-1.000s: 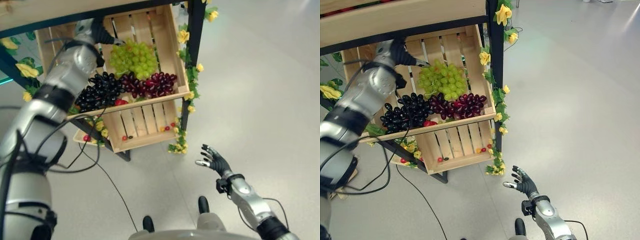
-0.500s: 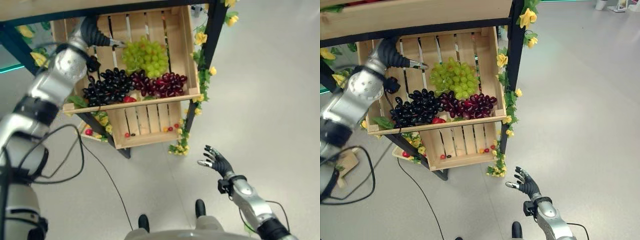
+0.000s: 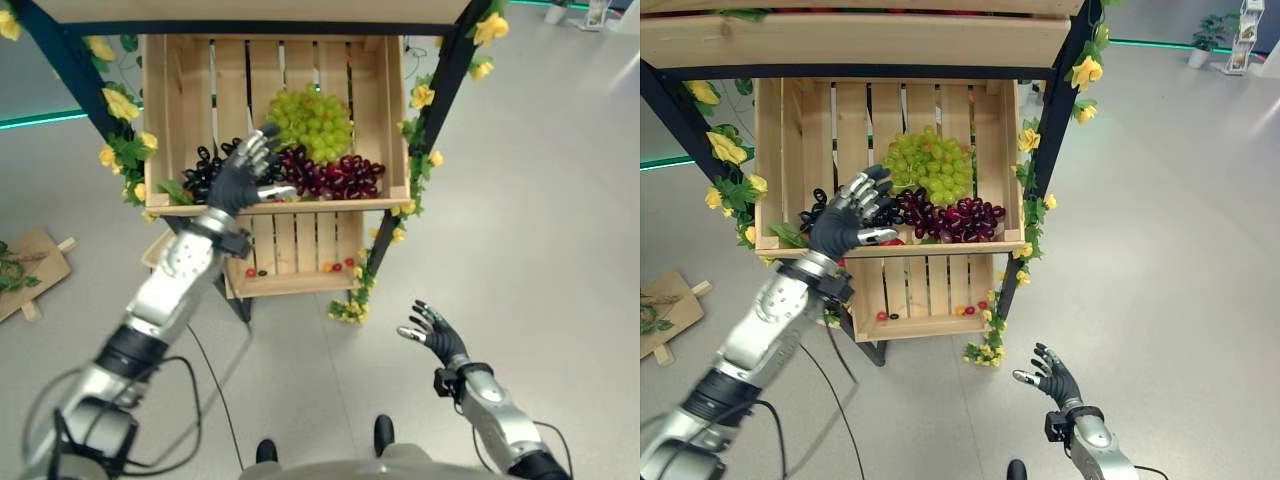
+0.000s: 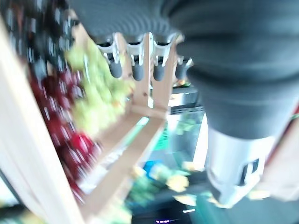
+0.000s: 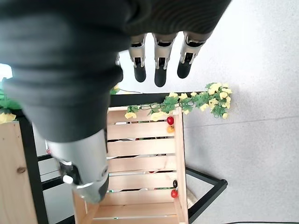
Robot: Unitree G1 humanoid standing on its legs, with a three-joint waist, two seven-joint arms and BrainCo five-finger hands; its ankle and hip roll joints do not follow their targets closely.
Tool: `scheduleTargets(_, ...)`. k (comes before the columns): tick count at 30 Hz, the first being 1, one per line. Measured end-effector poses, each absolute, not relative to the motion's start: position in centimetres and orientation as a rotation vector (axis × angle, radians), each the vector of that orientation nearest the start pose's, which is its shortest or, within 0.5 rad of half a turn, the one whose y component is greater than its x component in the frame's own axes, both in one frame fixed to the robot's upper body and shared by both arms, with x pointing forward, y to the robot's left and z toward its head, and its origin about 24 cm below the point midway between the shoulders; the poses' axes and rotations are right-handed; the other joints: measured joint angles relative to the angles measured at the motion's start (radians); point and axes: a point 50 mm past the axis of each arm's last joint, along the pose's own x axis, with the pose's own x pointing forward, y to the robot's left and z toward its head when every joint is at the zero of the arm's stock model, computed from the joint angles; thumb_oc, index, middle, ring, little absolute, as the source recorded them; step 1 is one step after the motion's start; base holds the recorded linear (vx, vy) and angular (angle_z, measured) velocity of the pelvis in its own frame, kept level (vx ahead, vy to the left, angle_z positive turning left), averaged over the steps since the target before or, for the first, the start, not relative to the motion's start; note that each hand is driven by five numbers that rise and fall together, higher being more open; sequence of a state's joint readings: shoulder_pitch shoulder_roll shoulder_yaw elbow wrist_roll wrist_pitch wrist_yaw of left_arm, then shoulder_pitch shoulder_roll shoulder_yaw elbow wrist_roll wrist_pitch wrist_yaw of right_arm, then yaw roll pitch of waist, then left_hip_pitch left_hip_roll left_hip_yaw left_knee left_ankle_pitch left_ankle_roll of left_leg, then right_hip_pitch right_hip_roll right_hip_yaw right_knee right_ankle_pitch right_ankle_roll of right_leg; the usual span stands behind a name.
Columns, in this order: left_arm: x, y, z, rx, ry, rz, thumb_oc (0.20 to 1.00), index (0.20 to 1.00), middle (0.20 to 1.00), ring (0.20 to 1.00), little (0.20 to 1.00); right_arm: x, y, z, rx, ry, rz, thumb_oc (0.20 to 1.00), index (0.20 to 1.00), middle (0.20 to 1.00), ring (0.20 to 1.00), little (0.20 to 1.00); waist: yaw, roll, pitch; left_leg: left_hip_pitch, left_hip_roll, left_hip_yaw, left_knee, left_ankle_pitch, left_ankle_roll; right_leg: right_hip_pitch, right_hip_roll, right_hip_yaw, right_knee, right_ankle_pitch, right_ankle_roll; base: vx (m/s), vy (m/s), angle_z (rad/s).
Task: Pick up the fruits from the basket on one side to the basket on the other side
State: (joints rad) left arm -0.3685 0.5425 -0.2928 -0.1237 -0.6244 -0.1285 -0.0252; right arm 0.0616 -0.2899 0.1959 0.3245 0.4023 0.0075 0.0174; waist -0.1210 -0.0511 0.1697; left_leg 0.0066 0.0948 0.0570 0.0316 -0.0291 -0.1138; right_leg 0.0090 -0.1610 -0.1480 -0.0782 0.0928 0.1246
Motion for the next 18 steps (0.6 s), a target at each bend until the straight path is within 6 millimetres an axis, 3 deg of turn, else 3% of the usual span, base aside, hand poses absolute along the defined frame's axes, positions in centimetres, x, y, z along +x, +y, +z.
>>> scheduleTargets(5, 28.4, 12.7, 15.8, -0.141, -0.389, -0.521, 1.0, 1.0, 1.0, 1.0, 1.0, 21.1, -19.1, -4.7, 0.083, 0.441, 0.041, 1.0, 1.0, 1.0, 1.0, 1.0, -0.006, -0.004, 0.0, -0.008, 0.0, 0.013, 0.018, -0.005, 0.001, -0.015, -0.002, 0.021, 0.016, 0.001, 0.0, -0.03, 0.087, -0.08)
scheduleTargets(10, 27.0, 10.0, 12.7, -0.211, -0.242, -0.654, 1.0, 1.0, 1.0, 1.0, 1.0, 20.3, -20.0, -4.6, 0.104, 0.433, -0.014, 1.0, 1.0, 1.0, 1.0, 1.0, -0.026, -0.03, 0.001, -0.056, -0.004, 0.029, 0.058, -0.015, 0.008, -0.075, -0.005, 0.049, 0.044, 0.008, 0.001, -0.05, 0.094, -0.13)
scheduleTargets(13, 26.7, 9.0, 11.3, -0.203, -0.168, -0.697, 1.0, 1.0, 1.0, 1.0, 1.0, 20.0, -20.3, -4.4, 0.139, 0.41, -0.064, 1.0, 1.0, 1.0, 1.0, 1.0, -0.06, -0.042, 0.002, -0.077, -0.014, 0.066, 0.091, -0.031, 0.017, -0.116, -0.011, 0.087, 0.055, 0.022, 0.009, -0.12, 0.086, -0.44)
scheduleTargets(15, 26.8, 9.0, 11.1, -0.189, -0.162, -0.701, 1.0, 1.0, 1.0, 1.0, 1.0, 20.5, -20.2, -3.8, 0.143, 0.378, -0.075, 1.0, 1.0, 1.0, 1.0, 1.0, -0.074, -0.052, 0.009, -0.083, -0.015, 0.13, 0.135, -0.063, 0.026, -0.16, -0.011, 0.1, 0.06, 0.066, 0.011, -0.14, 0.081, -1.24)
scheduleTargets(16, 27.0, 9.7, 11.1, -0.167, -0.161, -0.681, 1.0, 1.0, 1.0, 1.0, 1.0, 21.5, -19.8, -3.2, 0.146, 0.343, -0.07, 1.0, 1.0, 1.0, 1.0, 1.0, -0.051, -0.054, 0.015, -0.09, 0.011, 0.192, 0.174, -0.103, 0.038, -0.203, -0.011, 0.058, 0.049, 0.092, 0.029, -0.09, 0.08, -1.56)
scheduleTargets(17, 27.1, 10.0, 10.9, -0.159, -0.15, -0.673, 1.0, 1.0, 1.0, 1.0, 1.0, 21.9, -19.7, -2.9, 0.147, 0.327, -0.07, 1.0, 1.0, 1.0, 1.0, 1.0, -0.059, -0.059, 0.021, -0.081, 0.013, 0.225, 0.182, -0.106, 0.04, -0.204, -0.023, 0.019, 0.035, 0.068, 0.008, -0.16, 0.184, -1.78)
scheduleTargets(18, 27.4, 9.9, 10.4, -0.165, -0.132, -0.656, 1.0, 1.0, 1.0, 1.0, 1.0, 22.0, -20.3, -2.6, 0.135, 0.309, -0.104, 1.0, 1.0, 1.0, 1.0, 1.0, -0.054, -0.016, 0.047, -0.078, 0.066, 0.287, 0.204, -0.115, 0.046, -0.224, -0.053, -0.17, 0.101, -0.027, -0.053, -0.07, 0.105, -1.16)
